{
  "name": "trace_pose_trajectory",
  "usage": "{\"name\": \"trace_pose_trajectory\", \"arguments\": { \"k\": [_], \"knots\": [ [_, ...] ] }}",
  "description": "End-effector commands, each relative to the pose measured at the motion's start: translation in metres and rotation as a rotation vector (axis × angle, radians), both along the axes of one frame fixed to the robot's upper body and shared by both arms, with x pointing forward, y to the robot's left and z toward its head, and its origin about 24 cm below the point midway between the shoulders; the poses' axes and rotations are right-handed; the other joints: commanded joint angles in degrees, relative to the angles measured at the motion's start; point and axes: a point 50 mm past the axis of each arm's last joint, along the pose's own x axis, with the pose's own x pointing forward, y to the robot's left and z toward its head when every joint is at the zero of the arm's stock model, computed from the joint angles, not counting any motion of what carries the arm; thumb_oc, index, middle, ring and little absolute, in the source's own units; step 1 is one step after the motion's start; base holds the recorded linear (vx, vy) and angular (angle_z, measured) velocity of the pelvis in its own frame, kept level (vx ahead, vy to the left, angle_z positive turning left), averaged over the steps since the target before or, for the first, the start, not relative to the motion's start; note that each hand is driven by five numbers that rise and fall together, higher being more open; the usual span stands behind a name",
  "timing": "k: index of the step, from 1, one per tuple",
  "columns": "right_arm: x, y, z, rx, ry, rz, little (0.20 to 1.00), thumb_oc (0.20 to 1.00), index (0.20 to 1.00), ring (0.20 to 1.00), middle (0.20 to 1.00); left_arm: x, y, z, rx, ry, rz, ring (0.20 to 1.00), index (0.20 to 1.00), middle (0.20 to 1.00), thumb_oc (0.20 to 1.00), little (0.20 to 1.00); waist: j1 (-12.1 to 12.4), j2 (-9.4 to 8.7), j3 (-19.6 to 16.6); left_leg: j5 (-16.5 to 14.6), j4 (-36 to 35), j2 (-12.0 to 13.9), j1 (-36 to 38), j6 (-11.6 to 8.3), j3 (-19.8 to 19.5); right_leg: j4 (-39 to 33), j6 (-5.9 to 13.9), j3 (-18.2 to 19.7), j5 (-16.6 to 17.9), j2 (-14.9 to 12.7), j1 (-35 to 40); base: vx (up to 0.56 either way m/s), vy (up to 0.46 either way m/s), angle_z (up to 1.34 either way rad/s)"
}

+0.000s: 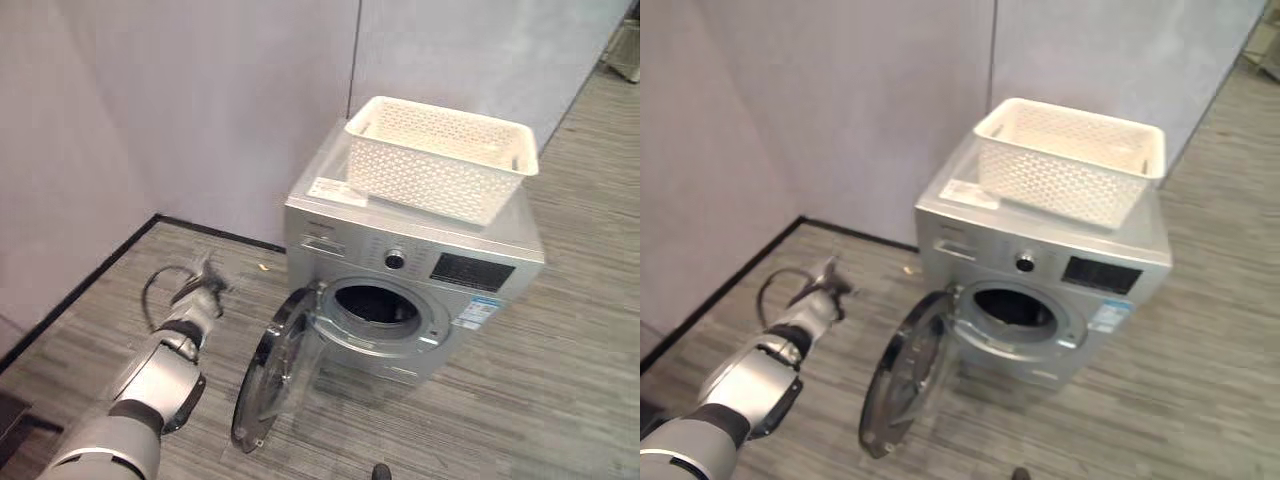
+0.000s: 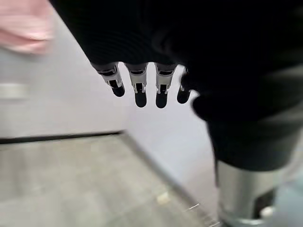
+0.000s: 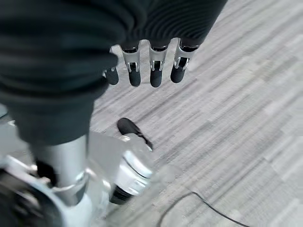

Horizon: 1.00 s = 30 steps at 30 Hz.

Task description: Grab the laundry basket,head to the washer,open it,put in the laundry and shut it.

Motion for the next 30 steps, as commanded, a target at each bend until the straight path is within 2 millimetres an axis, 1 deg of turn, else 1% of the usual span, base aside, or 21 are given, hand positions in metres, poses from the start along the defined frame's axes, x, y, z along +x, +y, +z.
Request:
{"name": "trace_pose_trajectory", "arguments": {
  "k": [1,4,6,7,9,12,13,14,16,18,19,20,21,22,23,24,25,27,28,29,30],
  "knots": [
    [0.035,-0.007,0.007,-0.001,-0.083,0.029,1.0,1.0,1.0,1.0,1.0,-0.003,0.027,0.012,0.024,0.059,0.058,1.0,1.0,1.0,1.0,1.0,0.81,-1.1,0.63,-2.98,2.52,4.28,5.23,-0.41,2.98,0.56,0.49,2.47,1.77,1.6,-10.11,-0.07,-0.057,-0.3],
    [0.042,-0.001,0.009,0.032,-0.115,0.064,1.0,1.0,1.0,1.0,1.0,-0.018,0.051,0.007,-0.072,0.037,0.179,1.0,1.0,1.0,1.0,1.0,0.02,-3.14,0.84,-2.46,2.87,5.28,3.64,-0.68,3.67,0.68,0.36,3.73,2.03,2.74,-12.51,-0.1,-0.121,-0.44],
    [0.041,0.006,0.009,0.066,-0.131,0.108,1.0,1.0,1.0,1.0,1.0,-0.027,0.068,0.009,-0.131,0.002,0.264,1.0,1.0,1.0,1.0,1.0,-1.05,-5.98,1.17,-1.67,3.43,7.06,1.46,-1.23,4.52,0.79,0.17,4.58,2.22,4.33,-15.17,-0.1,-0.218,-0.23],
    [0.041,0.007,0.01,0.07,-0.137,0.12,1.0,1.0,1.0,1.0,1.0,-0.028,0.071,0.01,-0.135,-0.005,0.28,1.0,1.0,1.0,1.0,1.0,-1.3,-6.54,1.49,-1.41,3.61,7.52,0.98,-1.35,4.66,0.86,0.15,4.78,2.31,4.72,-15.79,-0.11,-0.185,-0.22],
    [0.049,0.012,0.013,0.096,-0.183,0.156,1.0,1.0,1.0,1.0,1.0,-0.029,0.083,0.019,-0.118,-0.047,0.319,1.0,1.0,1.0,1.0,1.0,-2.1,-8.3,2.59,-1.04,4.45,8.59,-0.88,-1.56,5.22,1.0,-0.04,5.83,2.73,5.96,-18.22,-0.11,-0.11,-0.13],
    [0.059,0.019,0.018,0.124,-0.238,0.188,1.0,1.0,1.0,1.0,1.0,-0.023,0.087,0.033,-0.111,-0.119,0.333,1.0,1.0,1.0,1.0,1.0,-2.44,-9.6,3.31,-0.64,5.02,9.46,-2.46,-1.84,5.18,1.07,-0.19,6.02,3.01,6.61,-19.8,-0.06,-0.089,-0.24],
    [0.068,0.037,0.024,0.194,-0.305,0.236,1.0,1.0,1.0,1.0,1.0,-0.015,0.08,0.04,-0.107,-0.187,0.305,1.0,1.0,1.0,1.0,1.0,-2.4,-10.16,4.57,-1.19,5.3,10.69,-3.46,-2.3,4.43,0.89,0.33,6.25,2.04,7.7,-20.58,-0.09,-0.134,-0.02],
    [0.068,0.036,0.024,0.194,-0.306,0.236,1.0,1.0,1.0,1.0,1.0,-0.015,0.08,0.04,-0.108,-0.188,0.305,1.0,1.0,1.0,1.0,1.0,-2.55,-10.78,4.79,0.01,5.43,10.31,-4.04,-2.12,4.78,1.19,-0.35,5.84,2.94,7.24,-21.15,-0.06,-0.106,0.02],
    [0.067,0.041,0.024,0.205,-0.305,0.251,1.0,1.0,1.0,1.0,1.0,-0.01,0.064,0.032,-0.129,-0.184,0.253,1.0,1.0,1.0,1.0,1.0,-2.53,-10.66,5.18,0.23,5.45,10.41,-4.14,-2.17,4.58,1.25,-0.53,5.82,2.75,7.1,-21.23,-0.04,-0.025,0.03],
    [0.065,0.042,0.021,0.191,-0.295,0.248,1.0,1.0,1.0,1.0,1.0,-0.002,0.006,0.001,-0.218,-0.136,0.116,1.0,1.0,1.0,1.0,1.0,-2.13,-9.4,5.47,0.6,5.96,10.78,-3.77,-2.37,4.64,1.36,-0.82,5.55,2.16,6.68,-20.39,0.0,0.0,0.0],
    [0.065,0.041,0.021,0.191,-0.295,0.248,1.0,1.0,1.0,1.0,1.0,-0.002,0.006,0.0,-0.218,-0.136,0.116,1.0,1.0,1.0,1.0,1.0,-2.08,-9.35,5.48,0.59,5.95,10.83,-3.74,-2.39,4.63,1.36,-0.83,5.53,2.16,6.72,-20.35,0.02,-0.002,0.19],
    [0.065,0.042,0.02,0.182,-0.289,0.245,1.0,1.0,1.0,1.0,1.0,-0.004,-0.019,-0.014,-0.28,-0.111,0.077,1.0,1.0,1.0,1.0,1.0,-1.99,-8.73,5.33,0.69,6.01,10.8,-3.42,-2.38,4.69,1.4,-0.94,5.48,1.83,6.55,-19.92,0.04,0.016,0.25],
    [0.065,0.042,0.019,0.171,-0.279,0.237,1.0,1.0,1.0,1.0,1.0,-0.009,-0.043,-0.029,-0.341,-0.078,0.049,1.0,1.0,1.0,1.0,1.0,-1.95,-7.93,5.0,0.82,6.0,10.63,-2.93,-2.29,4.73,1.4,-1.04,5.65,1.58,6.55,-19.38,0.1,0.058,0.22],
    [0.07,0.042,0.016,0.149,-0.271,0.211,1.0,1.0,1.0,1.0,1.0,-0.025,-0.093,-0.058,-0.514,0.002,0.016,1.0,1.0,1.0,1.0,1.0,-2.2,-6.04,3.92,1.16,5.93,9.85,-1.45,-2.05,5.11,1.58,-1.21,6.41,1.29,6.76,-18.39,0.09,0.053,0.12],
    [0.07,0.042,0.016,0.149,-0.271,0.21,1.0,1.0,1.0,1.0,1.0,-0.025,-0.093,-0.058,-0.515,0.002,0.016,1.0,1.0,1.0,1.0,1.0,-2.1,-6.0,3.94,1.15,5.87,9.88,-1.33,-2.06,5.2,1.58,-1.21,6.46,1.29,6.82,-18.35,0.15,0.101,0.02],
    [0.074,0.044,0.015,0.134,-0.259,0.192,1.0,1.0,1.0,1.0,1.0,-0.038,-0.132,-0.073,-0.668,0.067,0.003,1.0,1.0,1.0,1.0,1.0,-2.78,-4.32,2.75,1.34,5.73,9.02,0.39,-1.75,6.0,1.79,-1.33,7.6,1.23,7.04,-17.45,0.09,0.06,0.0],
    [0.074,0.043,0.015,0.134,-0.259,0.191,1.0,1.0,1.0,1.0,1.0,-0.038,-0.133,-0.073,-0.668,0.067,0.002,1.0,1.0,1.0,1.0,1.0,-2.67,-4.31,2.79,1.34,5.68,9.02,0.52,-1.75,6.1,1.79,-1.33,7.67,1.24,7.08,-17.41,0.13,0.089,-0.09],
    [0.083,0.045,0.016,0.127,-0.26,0.183,1.0,1.0,1.0,1.0,1.0,-0.042,-0.174,-0.072,-0.759,0.118,-0.097,1.0,1.0,1.0,1.0,1.0,-3.91,-2.77,2.11,1.09,5.49,7.94,2.86,-1.38,7.73,2.3,-1.34,9.44,1.27,7.36,-16.83,0.11,0.089,-0.32],
    [0.085,0.046,0.014,0.114,-0.234,0.182,1.0,1.0,1.0,1.0,1.0,-0.041,-0.209,-0.063,-0.814,0.129,-0.197,1.0,1.0,1.0,1.0,1.0,-5.39,-1.38,1.53,0.76,5.58,6.92,4.77,-1.1,9.72,2.71,-1.33,11.0,1.41,7.64,-16.65,0.1,0.085,-0.69],
    [0.085,0.046,0.014,0.114,-0.235,0.181,1.0,1.0,1.0,1.0,1.0,-0.041,-0.209,-0.063,-0.814,0.129,-0.198,1.0,1.0,1.0,1.0,1.0,-5.26,-1.39,1.59,0.75,5.54,6.91,4.91,-1.11,9.85,2.72,-1.33,11.1,1.42,7.69,-16.62,0.1,0.082,-0.96],
    [0.084,0.045,0.013,0.105,-0.21,0.192,1.0,1.0,1.0,1.0,1.0,-0.04,-0.226,-0.055,-0.853,0.13,-0.245,1.0,1.0,1.0,1.0,1.0,-5.85,-0.61,1.36,0.52,5.59,6.42,5.85,-0.99,10.97,2.69,-1.19,11.98,1.51,7.88,-16.5,0.06,0.058,-1.09]
  ]
}}
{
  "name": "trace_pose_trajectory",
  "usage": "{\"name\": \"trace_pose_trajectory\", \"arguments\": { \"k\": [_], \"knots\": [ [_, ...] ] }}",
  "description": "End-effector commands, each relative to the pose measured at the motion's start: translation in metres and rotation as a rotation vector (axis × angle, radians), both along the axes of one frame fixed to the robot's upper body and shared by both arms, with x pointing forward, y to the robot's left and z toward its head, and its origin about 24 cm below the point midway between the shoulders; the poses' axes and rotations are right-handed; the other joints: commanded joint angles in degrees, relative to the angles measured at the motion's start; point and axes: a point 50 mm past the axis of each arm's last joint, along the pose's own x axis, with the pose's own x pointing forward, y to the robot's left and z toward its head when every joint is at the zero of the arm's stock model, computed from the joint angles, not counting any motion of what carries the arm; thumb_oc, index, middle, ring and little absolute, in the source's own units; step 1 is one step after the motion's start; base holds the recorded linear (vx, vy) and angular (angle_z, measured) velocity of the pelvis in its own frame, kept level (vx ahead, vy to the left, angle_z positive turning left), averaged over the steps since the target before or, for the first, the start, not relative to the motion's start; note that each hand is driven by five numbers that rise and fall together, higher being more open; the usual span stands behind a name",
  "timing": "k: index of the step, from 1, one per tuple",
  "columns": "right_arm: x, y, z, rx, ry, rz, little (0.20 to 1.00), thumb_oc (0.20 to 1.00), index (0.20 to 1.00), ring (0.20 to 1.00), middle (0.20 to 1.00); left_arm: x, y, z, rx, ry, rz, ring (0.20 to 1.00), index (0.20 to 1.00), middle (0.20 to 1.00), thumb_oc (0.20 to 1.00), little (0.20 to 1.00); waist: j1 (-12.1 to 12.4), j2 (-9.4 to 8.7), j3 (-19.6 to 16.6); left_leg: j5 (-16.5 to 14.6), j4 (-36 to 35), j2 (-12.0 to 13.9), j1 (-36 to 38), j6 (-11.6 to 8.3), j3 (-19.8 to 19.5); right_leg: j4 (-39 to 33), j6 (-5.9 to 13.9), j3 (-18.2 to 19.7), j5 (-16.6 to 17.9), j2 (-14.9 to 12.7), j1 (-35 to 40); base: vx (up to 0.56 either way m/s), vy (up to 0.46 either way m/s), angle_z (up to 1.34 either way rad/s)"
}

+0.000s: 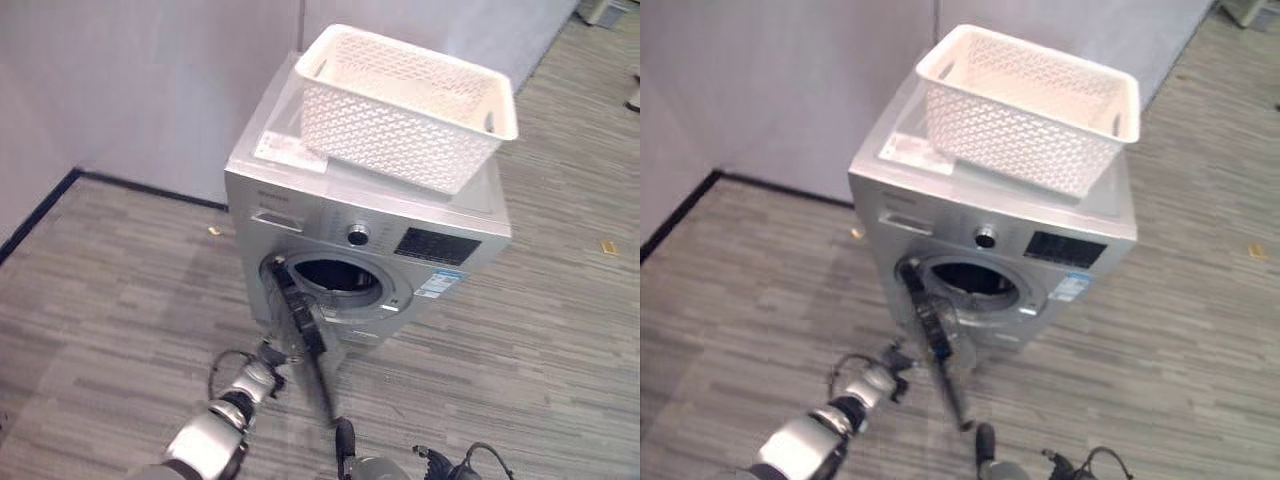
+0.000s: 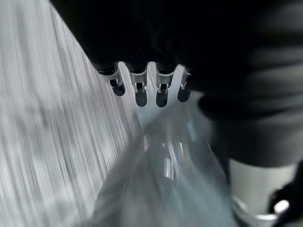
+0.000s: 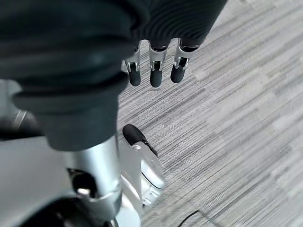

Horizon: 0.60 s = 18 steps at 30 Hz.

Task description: Grab the laundry basket,head to the washer,open it,put in the laundry and shut it.

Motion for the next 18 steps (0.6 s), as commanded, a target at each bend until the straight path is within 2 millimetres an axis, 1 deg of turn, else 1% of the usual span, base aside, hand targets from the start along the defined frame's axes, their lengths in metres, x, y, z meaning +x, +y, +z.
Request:
{"name": "trace_pose_trajectory", "arguments": {
  "k": [1,2,3,4,5,6,7,8,10,11,12,13,14,15,16,17,18],
  "knots": [
    [0.01,0.014,-0.001,0.01,0.008,0.013,1.0,1.0,1.0,1.0,1.0,0.047,-0.057,0.059,-0.232,-0.194,-0.108,1.0,1.0,1.0,1.0,1.0,-2.61,2.15,-1.63,-1.04,5.58,1.55,4.87,-0.62,0.04,2.66,1.46,1.92,1.37,1.56,-9.38,0.15,0.101,-1.07],
    [-0.01,0.001,-0.008,-0.047,0.108,0.01,1.0,1.0,1.0,1.0,1.0,0.053,-0.091,0.085,-0.304,-0.259,-0.206,1.0,1.0,1.0,1.0,1.0,-4.24,4.36,-2.4,-1.25,6.07,0.09,6.23,-0.48,1.91,2.57,2.21,2.89,1.71,1.85,-9.86,0.11,0.072,-0.89],
    [-0.01,0.001,-0.008,-0.047,0.108,0.009,1.0,1.0,1.0,1.0,1.0,0.053,-0.091,0.085,-0.305,-0.259,-0.207,1.0,1.0,1.0,1.0,1.0,-4.18,4.39,-2.4,-1.26,6.06,0.1,6.25,-0.49,1.97,2.58,2.21,2.93,1.71,1.88,-9.89,0.12,0.068,-0.89],
    [-0.016,-0.004,-0.009,-0.069,0.128,0.006,1.0,1.0,1.0,1.0,1.0,0.055,-0.099,0.092,-0.313,-0.282,-0.238,1.0,1.0,1.0,1.0,1.0,-4.65,5.08,-2.61,-1.25,6.13,-0.27,6.68,-0.48,2.36,2.57,2.31,3.13,1.74,1.93,-10.0,0.17,0.099,-0.73],
    [-0.03,-0.016,-0.01,-0.117,0.171,-0.01,1.0,1.0,1.0,1.0,1.0,0.062,-0.114,0.116,-0.321,-0.387,-0.297,1.0,1.0,1.0,1.0,1.0,-5.01,7.05,-2.98,-2.14,6.24,-0.64,7.83,-0.82,1.97,2.1,3.14,3.22,0.65,2.0,-9.29,0.13,0.05,-0.57],
    [-0.033,-0.018,-0.011,-0.124,0.177,-0.014,1.0,1.0,1.0,1.0,1.0,0.064,-0.116,0.121,-0.32,-0.412,-0.309,1.0,1.0,1.0,1.0,1.0,-5.23,6.87,-2.94,-0.8,6.52,-0.79,7.36,-0.73,2.38,2.46,2.47,2.93,1.47,1.69,-9.72,0.12,0.02,-0.24],
    [-0.037,-0.022,-0.011,-0.131,0.178,-0.034,1.0,1.0,1.0,1.0,1.0,0.064,-0.121,0.129,-0.325,-0.462,-0.338,1.0,1.0,1.0,1.0,1.0,-5.26,7.24,-2.94,-0.25,6.86,-0.61,7.19,-0.92,2.1,2.4,2.4,2.5,1.38,1.44,-9.45,-0.02,-0.056,-0.08],
    [-0.037,-0.022,-0.011,-0.131,0.178,-0.034,1.0,1.0,1.0,1.0,1.0,0.064,-0.121,0.129,-0.325,-0.462,-0.338,1.0,1.0,1.0,1.0,1.0,-5.26,7.23,-2.95,-0.25,6.86,-0.61,7.18,-0.92,2.09,2.4,2.4,2.49,1.38,1.44,-9.46,0.0,0.0,0.0],
    [-0.04,-0.028,-0.01,-0.137,0.164,-0.072,1.0,1.0,1.0,1.0,1.0,0.064,-0.119,0.134,-0.392,-0.508,-0.336,1.0,1.0,1.0,1.0,1.0,-4.9,7.77,-2.36,0.9,7.71,-0.12,6.63,-1.31,0.97,2.19,2.23,1.72,1.09,1.05,-8.68,-0.01,-0.006,0.08],
    [-0.04,-0.028,-0.01,-0.136,0.153,-0.079,1.0,1.0,1.0,1.0,1.0,0.061,-0.117,0.132,-0.411,-0.508,-0.338,1.0,1.0,1.0,1.0,1.0,-4.58,7.83,-2.1,1.39,8.0,0.11,6.32,-1.44,0.36,2.0,2.15,1.22,0.94,0.85,-8.27,-0.04,-0.025,0.37],
    [-0.039,-0.027,-0.01,-0.135,0.138,-0.086,1.0,1.0,1.0,1.0,1.0,0.06,-0.108,0.129,-0.426,-0.53,-0.328,1.0,1.0,1.0,1.0,1.0,-3.65,7.9,-1.77,2.13,8.18,0.48,5.98,-1.68,-0.44,1.85,1.96,0.45,0.64,0.62,-7.86,-0.04,-0.028,0.49],
    [-0.039,-0.026,-0.01,-0.128,0.131,-0.094,1.0,1.0,1.0,1.0,1.0,0.058,-0.102,0.126,-0.432,-0.538,-0.325,1.0,1.0,1.0,1.0,1.0,-3.28,7.8,-1.61,2.51,8.28,0.71,5.74,-1.77,-1.08,1.71,1.86,-0.11,0.46,0.47,-7.44,-0.05,-0.031,0.43],
    [-0.038,-0.025,-0.009,-0.121,0.111,-0.106,1.0,1.0,1.0,1.0,1.0,0.054,-0.091,0.12,-0.434,-0.548,-0.316,1.0,1.0,1.0,1.0,1.0,-2.26,7.67,-1.24,2.7,8.36,0.99,5.35,-1.8,-1.92,1.66,1.7,-0.76,0.15,0.21,-7.02,-0.03,-0.019,0.28],
    [-0.038,-0.024,-0.01,-0.12,0.112,-0.106,1.0,1.0,1.0,1.0,1.0,0.054,-0.091,0.12,-0.433,-0.547,-0.316,1.0,1.0,1.0,1.0,1.0,-2.34,7.61,-1.28,2.7,8.39,1.01,5.32,-1.8,-2.01,1.64,1.7,-0.84,0.14,0.19,-6.98,-0.06,-0.052,0.56],
    [-0.034,-0.018,-0.01,-0.089,0.08,-0.135,1.0,1.0,1.0,1.0,1.0,0.045,-0.064,0.105,-0.469,-0.534,-0.261,1.0,1.0,1.0,1.0,1.0,-0.32,7.09,-1.0,3.09,8.53,1.7,4.45,-1.92,-3.64,1.46,1.42,-2.11,-0.53,-0.16,-6.02,-0.05,-0.058,0.62],
    [-0.03,-0.014,-0.009,-0.07,0.059,-0.151,1.0,1.0,1.0,1.0,1.0,0.036,-0.05,0.094,-0.481,-0.51,-0.235,1.0,1.0,1.0,1.0,1.0,0.89,6.81,-0.86,3.24,8.62,2.01,4.02,-1.93,-4.43,1.35,1.23,-2.68,-0.85,-0.32,-5.51,-0.08,-0.08,0.83],
    [-0.023,-0.011,-0.008,-0.048,0.03,-0.176,1.0,1.0,1.0,1.0,1.0,0.024,-0.026,0.077,-0.475,-0.477,-0.192,1.0,1.0,1.0,1.0,1.0,2.96,6.33,-0.72,3.27,8.69,2.43,3.4,-1.85,-5.82,1.17,1.11,-3.48,-1.22,-0.6,-4.72,-0.06,-0.058,0.81]
  ]
}}
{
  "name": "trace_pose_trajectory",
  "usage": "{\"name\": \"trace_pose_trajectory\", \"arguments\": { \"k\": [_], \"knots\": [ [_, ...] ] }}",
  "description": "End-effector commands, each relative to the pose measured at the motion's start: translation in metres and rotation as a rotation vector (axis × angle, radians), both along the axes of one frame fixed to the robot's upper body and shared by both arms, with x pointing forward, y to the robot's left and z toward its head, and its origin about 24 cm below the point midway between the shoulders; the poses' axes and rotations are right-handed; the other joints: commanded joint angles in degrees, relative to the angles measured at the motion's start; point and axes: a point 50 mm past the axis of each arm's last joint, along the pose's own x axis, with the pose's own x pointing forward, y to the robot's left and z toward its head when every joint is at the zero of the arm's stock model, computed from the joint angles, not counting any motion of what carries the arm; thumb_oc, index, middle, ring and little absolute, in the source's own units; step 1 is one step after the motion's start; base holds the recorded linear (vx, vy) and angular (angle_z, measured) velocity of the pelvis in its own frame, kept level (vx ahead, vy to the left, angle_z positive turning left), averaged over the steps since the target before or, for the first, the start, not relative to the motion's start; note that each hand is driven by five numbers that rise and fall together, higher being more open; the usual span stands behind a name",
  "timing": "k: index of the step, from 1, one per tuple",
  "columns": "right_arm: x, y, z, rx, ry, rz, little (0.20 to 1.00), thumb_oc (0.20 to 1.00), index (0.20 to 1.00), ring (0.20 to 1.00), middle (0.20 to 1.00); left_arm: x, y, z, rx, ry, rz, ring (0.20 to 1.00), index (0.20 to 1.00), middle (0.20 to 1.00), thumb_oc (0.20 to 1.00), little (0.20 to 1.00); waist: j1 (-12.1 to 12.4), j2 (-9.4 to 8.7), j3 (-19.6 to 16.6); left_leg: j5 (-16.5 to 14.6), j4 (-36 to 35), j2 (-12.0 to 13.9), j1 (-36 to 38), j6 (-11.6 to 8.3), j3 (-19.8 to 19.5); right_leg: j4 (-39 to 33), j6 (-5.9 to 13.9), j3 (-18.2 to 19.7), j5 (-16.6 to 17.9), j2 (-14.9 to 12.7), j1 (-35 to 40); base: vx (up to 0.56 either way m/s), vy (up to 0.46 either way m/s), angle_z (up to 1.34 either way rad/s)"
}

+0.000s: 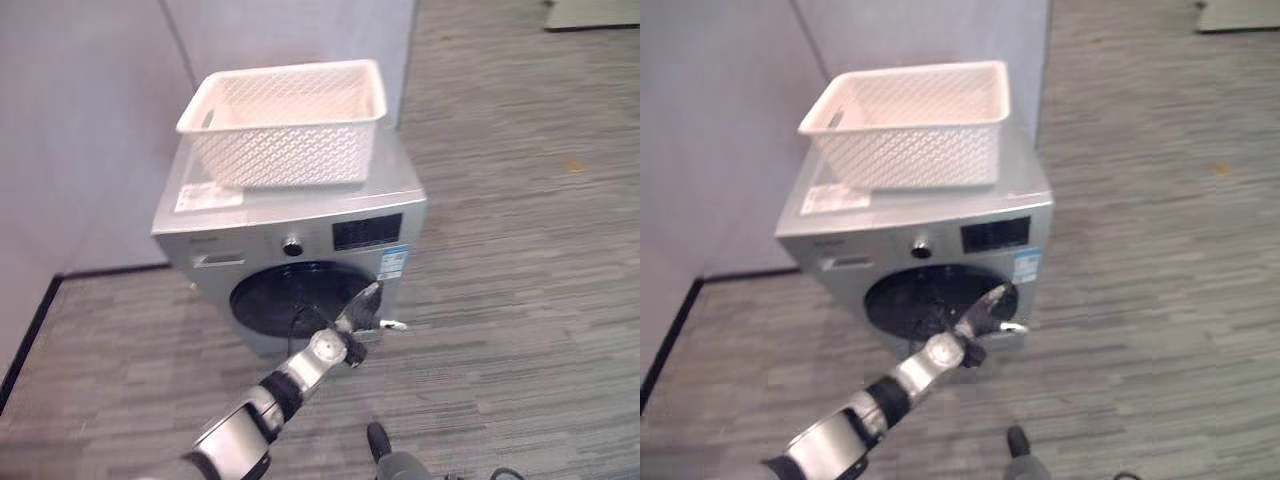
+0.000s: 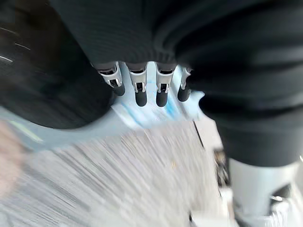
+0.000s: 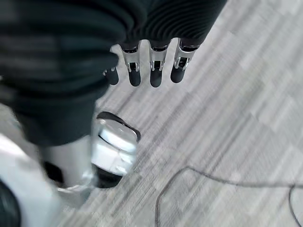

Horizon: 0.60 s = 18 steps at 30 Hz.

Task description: Grab the laundry basket,head to the washer,open it,put in the laundry and shut it.

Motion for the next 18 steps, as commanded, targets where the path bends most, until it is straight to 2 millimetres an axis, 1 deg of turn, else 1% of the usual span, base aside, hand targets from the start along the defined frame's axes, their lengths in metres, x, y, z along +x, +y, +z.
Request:
{"name": "trace_pose_trajectory", "arguments": {
  "k": [1,2,4,5,6,7,8,9,10,11,12,13,14,15,16,17,18],
  "knots": [
    [0.018,0.027,-0.003,0.072,-0.075,-0.022,1.0,1.0,1.0,1.0,1.0,-0.001,0.034,-0.01,-0.039,0.014,0.044,1.0,1.0,1.0,1.0,1.0,2.57,-3.97,-0.8,1.67,8.3,-0.05,5.19,-3.36,-3.48,-2.59,1.7,-1.82,0.19,-2.26,-1.68,-0.05,-0.066,0.78],
    [0.017,0.028,-0.003,0.08,-0.078,-0.03,1.0,1.0,1.0,1.0,1.0,-0.01,0.048,-0.02,-0.036,0.051,0.071,1.0,1.0,1.0,1.0,1.0,3.31,-4.19,-0.88,1.19,8.32,0.2,4.79,-3.19,-4.43,-2.66,1.5,-2.23,-0.23,-2.34,-1.05,-0.02,-0.062,0.74],
    [0.015,0.028,-0.004,0.087,-0.072,-0.04,1.0,1.0,1.0,1.0,1.0,-0.026,0.072,-0.04,-0.003,0.126,0.124,1.0,1.0,1.0,1.0,1.0,4.97,-4.81,-1.0,1.37,8.9,0.4,3.39,-3.07,-6.92,-2.72,0.83,-3.2,-0.92,-2.56,0.05,-0.02,-0.035,0.7],
    [0.015,0.028,-0.004,0.088,-0.072,-0.039,1.0,1.0,1.0,1.0,1.0,-0.026,0.073,-0.04,-0.002,0.126,0.124,1.0,1.0,1.0,1.0,1.0,4.83,-4.94,-1.13,1.57,8.83,0.26,3.15,-3.03,-7.06,-2.77,0.8,-3.28,-0.8,-2.71,-0.1,-0.01,-0.026,0.64],
    [0.012,0.023,-0.004,0.08,-0.062,-0.063,1.0,1.0,1.0,1.0,1.0,-0.04,0.095,-0.052,0.036,0.167,0.171,1.0,1.0,1.0,1.0,1.0,6.74,-5.37,-0.94,2.44,9.77,0.34,2.36,-2.97,-9.52,-2.6,0.16,-4.63,-1.58,-2.74,1.55,0.0,-0.038,0.53],
    [0.012,0.022,-0.004,0.077,-0.06,-0.068,1.0,1.0,1.0,1.0,1.0,-0.046,0.106,-0.057,0.065,0.183,0.189,1.0,1.0,1.0,1.0,1.0,7.27,-5.72,-1.07,3.17,10.17,0.03,1.84,-2.79,-10.77,-2.64,-0.19,-5.19,-1.75,-2.77,2.1,0.01,-0.035,0.51],
    [0.012,0.022,-0.004,0.077,-0.06,-0.068,1.0,1.0,1.0,1.0,1.0,-0.046,0.106,-0.057,0.065,0.183,0.189,1.0,1.0,1.0,1.0,1.0,7.22,-5.75,-1.12,3.2,10.16,0.0,1.77,-2.78,-10.81,-2.64,-0.18,-5.22,-1.75,-2.8,2.05,0.01,-0.042,0.61],
    [0.013,0.021,-0.003,0.075,-0.059,-0.068,1.0,1.0,1.0,1.0,1.0,-0.056,0.119,-0.064,0.098,0.21,0.213,1.0,1.0,1.0,1.0,1.0,8.22,-5.97,-1.09,3.81,11.15,-0.11,1.36,-2.69,-12.05,-2.75,-0.62,-5.59,-2.18,-2.53,3.04,0.02,-0.074,0.5],
    [0.015,0.019,-0.003,0.071,-0.055,-0.06,1.0,1.0,1.0,1.0,1.0,-0.074,0.14,-0.074,0.16,0.249,0.247,1.0,1.0,1.0,1.0,1.0,9.97,-6.32,-0.92,6.38,14.51,-0.23,0.24,-2.64,-14.37,-3.24,-1.59,-6.01,-3.15,-1.67,4.75,0.02,-0.074,0.36],
    [0.015,0.02,-0.003,0.071,-0.055,-0.06,1.0,1.0,1.0,1.0,1.0,-0.074,0.14,-0.074,0.16,0.249,0.248,1.0,1.0,1.0,1.0,1.0,9.92,-6.34,-0.98,6.41,14.5,-0.26,0.16,-2.63,-14.41,-3.24,-1.59,-6.04,-3.14,-1.71,4.7,-0.01,-0.158,0.07],
    [0.017,0.018,-0.002,0.065,-0.063,-0.055,1.0,1.0,1.0,1.0,1.0,-0.092,0.158,-0.083,0.234,0.29,0.291,1.0,1.0,1.0,1.0,1.0,12.83,-7.45,0.43,9.2,24.16,-2.23,-4.39,-2.01,-19.67,-3.61,-2.97,-5.95,-4.37,-1.16,6.63,-0.02,-0.109,0.02],
    [0.017,0.019,-0.002,0.066,-0.064,-0.055,1.0,1.0,1.0,1.0,1.0,-0.092,0.159,-0.083,0.235,0.289,0.291,1.0,1.0,1.0,1.0,1.0,12.61,-7.62,0.29,9.39,24.2,-2.46,-4.79,-1.95,-19.89,-3.61,-2.95,-6.13,-4.27,-1.39,6.41,-0.04,-0.169,0.09],
    [0.02,0.019,-0.002,0.065,-0.074,-0.059,1.0,1.0,1.0,1.0,1.0,-0.097,0.164,-0.085,0.268,0.292,0.298,1.0,1.0,1.0,1.0,1.0,13.76,-8.49,1.08,10.19,28.68,-4.42,-7.31,-1.47,-22.88,-3.61,-3.25,-6.22,-4.4,-1.62,7.11,-0.01,-0.104,0.14],
    [0.023,0.02,-0.001,0.067,-0.08,-0.062,1.0,1.0,1.0,1.0,1.0,-0.103,0.168,-0.089,0.3,0.311,0.309,1.0,1.0,1.0,1.0,1.0,14.58,-9.25,1.55,10.61,32.32,-5.99,-9.39,-1.05,-24.93,-3.61,-3.47,-6.28,-4.55,-1.76,7.78,0.02,-0.139,0.14],
    [0.026,0.021,-0.001,0.068,-0.09,-0.068,1.0,1.0,1.0,1.0,1.0,-0.113,0.176,-0.096,0.332,0.352,0.335,1.0,1.0,1.0,1.0,1.0,15.29,-9.79,1.78,10.85,33.66,-6.32,-10.48,-0.88,-25.34,-3.61,-3.55,-6.26,-4.95,-1.91,8.62,0.08,-0.049,0.11],
    [0.026,0.02,0.0,0.062,-0.089,-0.066,1.0,1.0,1.0,1.0,1.0,-0.125,0.182,-0.104,0.354,0.407,0.382,1.0,1.0,1.0,1.0,1.0,16.2,-9.78,2.05,8.76,31.18,-7.25,-10.93,-0.39,-26.5,-3.61,-3.24,-6.12,-5.19,-2.26,8.85,0.09,0.012,0.11],
    [0.026,0.018,0.0,0.055,-0.088,-0.066,1.0,1.0,1.0,1.0,1.0,-0.129,0.183,-0.108,0.374,0.432,0.393,1.0,1.0,1.0,1.0,1.0,16.54,-9.88,1.97,6.68,28.7,-7.84,-11.06,-0.19,-27.16,-3.61,-2.9,-5.99,-5.5,-2.44,9.17,0.08,0.048,-0.02]
  ]
}}
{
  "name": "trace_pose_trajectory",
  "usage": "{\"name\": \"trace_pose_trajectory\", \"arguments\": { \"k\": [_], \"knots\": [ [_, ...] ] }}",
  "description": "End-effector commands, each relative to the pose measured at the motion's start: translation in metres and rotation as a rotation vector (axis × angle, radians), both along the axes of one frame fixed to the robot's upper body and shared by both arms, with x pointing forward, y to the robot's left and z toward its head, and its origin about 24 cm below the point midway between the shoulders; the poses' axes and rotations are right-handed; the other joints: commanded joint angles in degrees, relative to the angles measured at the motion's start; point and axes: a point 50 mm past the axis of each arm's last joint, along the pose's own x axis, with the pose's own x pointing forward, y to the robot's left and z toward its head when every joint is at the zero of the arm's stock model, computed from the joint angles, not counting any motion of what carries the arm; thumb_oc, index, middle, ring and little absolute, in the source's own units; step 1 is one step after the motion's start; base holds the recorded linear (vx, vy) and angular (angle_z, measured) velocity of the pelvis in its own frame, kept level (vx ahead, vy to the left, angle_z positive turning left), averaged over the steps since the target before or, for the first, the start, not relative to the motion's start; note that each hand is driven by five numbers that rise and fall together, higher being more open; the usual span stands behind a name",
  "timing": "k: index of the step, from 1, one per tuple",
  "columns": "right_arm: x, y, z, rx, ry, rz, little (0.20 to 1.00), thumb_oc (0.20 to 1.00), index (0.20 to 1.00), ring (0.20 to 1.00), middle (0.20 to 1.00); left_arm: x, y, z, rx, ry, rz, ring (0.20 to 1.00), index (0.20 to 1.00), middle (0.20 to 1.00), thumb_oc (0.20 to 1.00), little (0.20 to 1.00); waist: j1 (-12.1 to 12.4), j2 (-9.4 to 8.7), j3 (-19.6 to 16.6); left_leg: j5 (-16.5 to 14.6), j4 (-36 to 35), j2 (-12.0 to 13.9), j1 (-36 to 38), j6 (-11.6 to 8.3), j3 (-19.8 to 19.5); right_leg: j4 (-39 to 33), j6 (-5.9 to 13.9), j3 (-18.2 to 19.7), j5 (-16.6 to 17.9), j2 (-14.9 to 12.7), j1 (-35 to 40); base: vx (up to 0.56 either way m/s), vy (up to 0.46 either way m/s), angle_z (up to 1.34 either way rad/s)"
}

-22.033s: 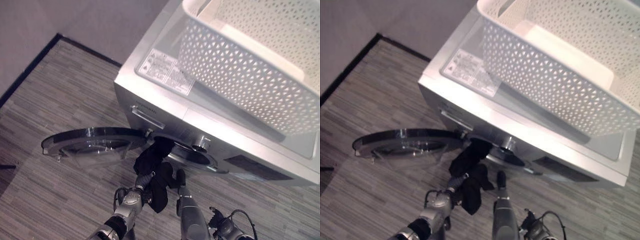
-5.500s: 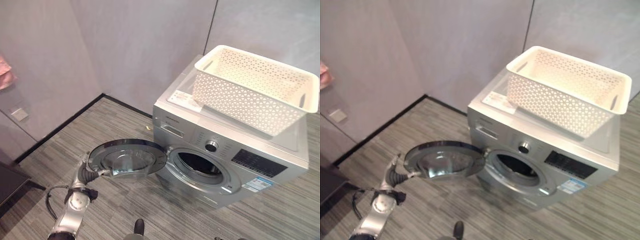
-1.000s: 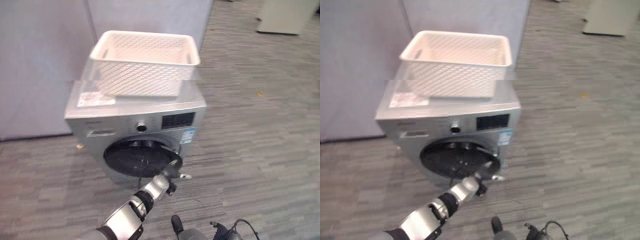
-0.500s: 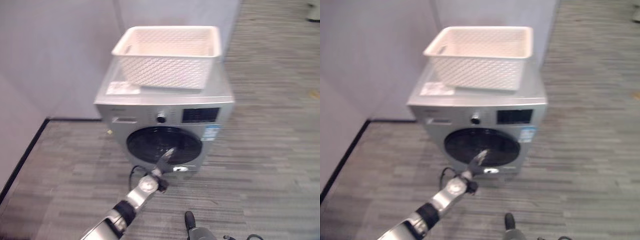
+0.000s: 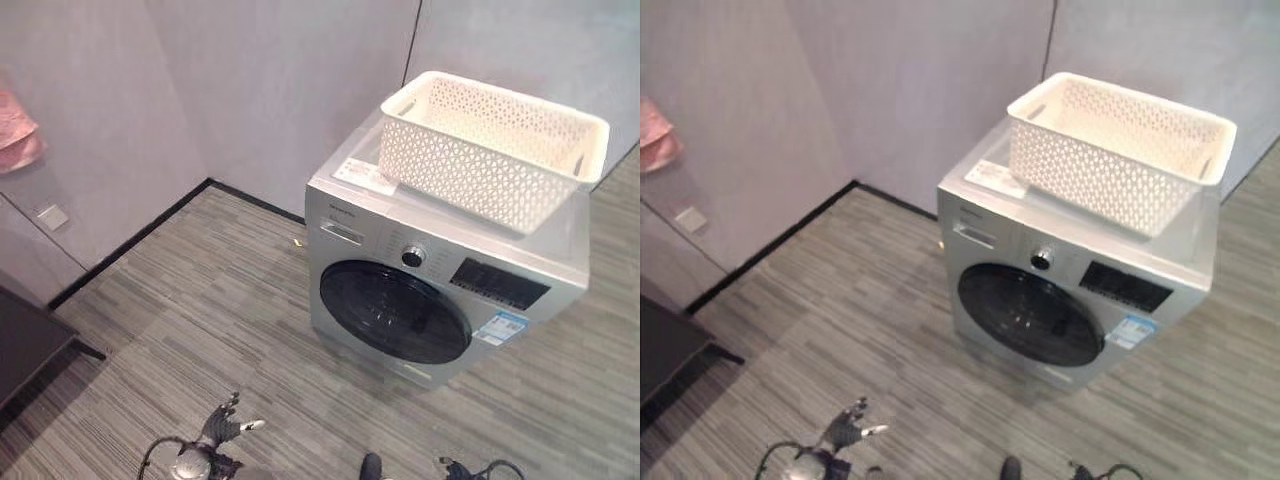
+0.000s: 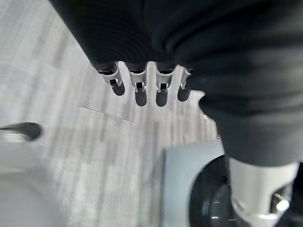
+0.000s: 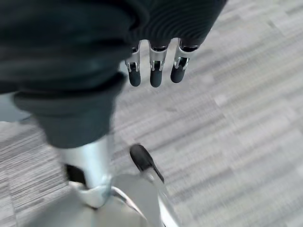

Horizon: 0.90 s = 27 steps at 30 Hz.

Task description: Grab the laundry basket,head to the washer,open it,put in the laundry and shut it.

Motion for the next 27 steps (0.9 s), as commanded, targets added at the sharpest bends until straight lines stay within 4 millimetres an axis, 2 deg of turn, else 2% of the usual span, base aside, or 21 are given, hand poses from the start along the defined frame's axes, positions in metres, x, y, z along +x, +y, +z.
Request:
{"name": "trace_pose_trajectory", "arguments": {
  "k": [1,2,3,4,5,6,8,9,10,11,12,14,20,21,27],
  "knots": [
    [0.003,0.006,-0.001,0.012,-0.011,-0.011,1.0,1.0,1.0,1.0,1.0,0.015,-0.008,0.005,0.034,-0.07,-0.044,1.0,1.0,1.0,1.0,1.0,0.68,0.08,-0.28,-8.51,8.43,-3.86,2.53,4.94,2.57,0.52,2.2,2.26,-3.21,-0.32,-1.27,0.07,0.041,-0.08],
    [0.002,0.005,-0.001,0.01,-0.006,-0.009,1.0,1.0,1.0,1.0,1.0,0.011,-0.009,0.001,0.043,-0.045,-0.043,1.0,1.0,1.0,1.0,1.0,0.82,0.11,-0.5,-11.32,4.7,-4.13,2.71,5.02,2.54,0.52,2.54,2.5,-3.59,-0.39,-1.03,0.15,0.068,-0.03],
    [0.001,0.003,-0.001,0.004,-0.007,-0.012,1.0,1.0,1.0,1.0,1.0,0.005,-0.011,-0.004,0.049,-0.01,-0.023,1.0,1.0,1.0,1.0,1.0,1.9,0.24,-0.52,-16.81,-4.12,-5.95,2.64,5.45,0.37,0.52,3.25,4.3,-4.48,-0.04,-0.25,0.18,0.117,0.13],
    [0.002,0.003,0.0,0.004,-0.011,-0.01,1.0,1.0,1.0,1.0,1.0,0.002,-0.013,-0.007,0.045,0.004,-0.008,1.0,1.0,1.0,1.0,1.0,2.17,0.58,-1.02,-17.32,-9.05,-6.89,2.34,5.69,-1.74,0.52,3.55,5.4,-4.81,0.3,-0.4,0.16,0.089,0.07],
    [0.002,0.002,0.0,0.003,-0.01,-0.01,1.0,1.0,1.0,1.0,1.0,0.002,-0.013,-0.007,0.044,0.004,-0.007,1.0,1.0,1.0,1.0,1.0,2.33,0.65,-0.93,-17.26,-9.61,-6.7,2.89,5.66,-1.54,0.52,3.51,5.56,-4.95,0.4,-0.2,0.08,0.074,-0.06],
    [0.004,0.001,0.0,-0.001,-0.019,-0.01,1.0,1.0,1.0,1.0,1.0,0.003,-0.015,-0.008,0.04,0.005,0.006,1.0,1.0,1.0,1.0,1.0,2.52,0.92,-0.78,-16.88,-10.76,-7.25,2.36,5.62,-3.13,0.52,3.68,6.59,-4.91,0.72,0.17,0.05,0.046,-0.24],
    [0.007,0.001,0.001,-0.005,-0.025,-0.008,1.0,1.0,1.0,1.0,1.0,0.002,-0.02,-0.009,0.015,0.009,0.016,1.0,1.0,1.0,1.0,1.0,2.05,1.95,-1.15,-18.39,-12.67,-7.66,4.13,5.71,-3.34,0.66,4.4,8.4,-5.06,1.16,0.73,0.11,0.123,-0.52],
    [0.006,0.001,0.001,-0.003,-0.019,-0.012,1.0,1.0,1.0,1.0,1.0,-0.006,-0.022,-0.014,0.002,0.037,0.034,1.0,1.0,1.0,1.0,1.0,2.12,2.61,-1.63,-18.49,-13.3,-6.82,6.2,5.93,-0.59,0.96,4.69,9.26,-4.99,0.93,1.92,0.13,0.127,-1.08],
    [0.006,0.001,0.001,-0.003,-0.019,-0.012,1.0,1.0,1.0,1.0,1.0,-0.006,-0.022,-0.014,0.002,0.037,0.034,1.0,1.0,1.0,1.0,1.0,2.17,2.61,-1.59,-18.49,-13.33,-6.8,6.27,5.93,-0.54,0.96,4.69,9.31,-4.99,0.93,1.95,0.17,0.201,-1.3],
    [0.004,0.001,0.0,0.001,-0.017,-0.032,1.0,1.0,1.0,1.0,1.0,-0.011,-0.023,-0.016,-0.005,0.057,0.039,1.0,1.0,1.0,1.0,1.0,1.26,2.92,-1.91,-18.5,-14.52,-6.49,8.34,6.43,2.65,1.36,5.05,9.88,-4.54,0.09,2.74,0.07,0.12,-1.07],
    [0.004,0.001,0.0,0.001,-0.017,-0.032,1.0,1.0,1.0,1.0,1.0,-0.011,-0.023,-0.016,-0.005,0.057,0.039,1.0,1.0,1.0,1.0,1.0,1.45,2.91,-1.79,-18.49,-14.65,-6.47,8.6,6.44,2.86,1.35,5.06,10.07,-4.53,0.09,2.84,0.11,0.16,-1.07],
    [-0.001,0.004,-0.002,0.01,-0.001,-0.053,1.0,1.0,1.0,1.0,1.0,-0.015,-0.025,-0.018,-0.011,0.072,0.036,1.0,1.0,1.0,1.0,1.0,0.69,2.95,-2.29,-18.43,-16.93,-6.83,11.12,7.12,5.79,1.65,5.54,11.23,-4.09,-0.89,3.24,0.07,0.122,-0.9],
    [-0.016,0.002,-0.005,0.005,0.052,-0.086,1.0,1.0,1.0,1.0,1.0,-0.016,-0.026,-0.019,-0.042,0.078,0.079,1.0,1.0,1.0,1.0,1.0,-0.24,3.13,-3.39,-17.84,-19.83,-7.53,12.68,7.58,7.78,1.64,6.31,10.99,-3.78,-1.85,3.31,0.04,0.076,-0.37],
    [-0.025,0.0,-0.006,0.003,0.079,-0.119,1.0,1.0,1.0,1.0,1.0,-0.02,-0.027,-0.021,-0.052,0.101,0.091,1.0,1.0,1.0,1.0,1.0,-1.34,3.19,-4.26,-18.24,-20.21,-7.98,12.77,7.69,7.87,1.33,6.8,10.21,-3.76,-2.51,3.75,0.02,0.063,0.06],
    [-0.027,-0.001,-0.007,0.016,0.071,-0.184,1.0,1.0,1.0,1.0,1.0,-0.034,-0.028,-0.028,-0.033,0.176,0.09,1.0,1.0,1.0,1.0,1.0,-2.66,3.46,-5.12,-18.71,-20.21,-8.18,12.97,7.96,8.09,1.12,7.07,10.6,-3.71,-2.67,3.56,0.0,0.02,0.07]
  ]
}}
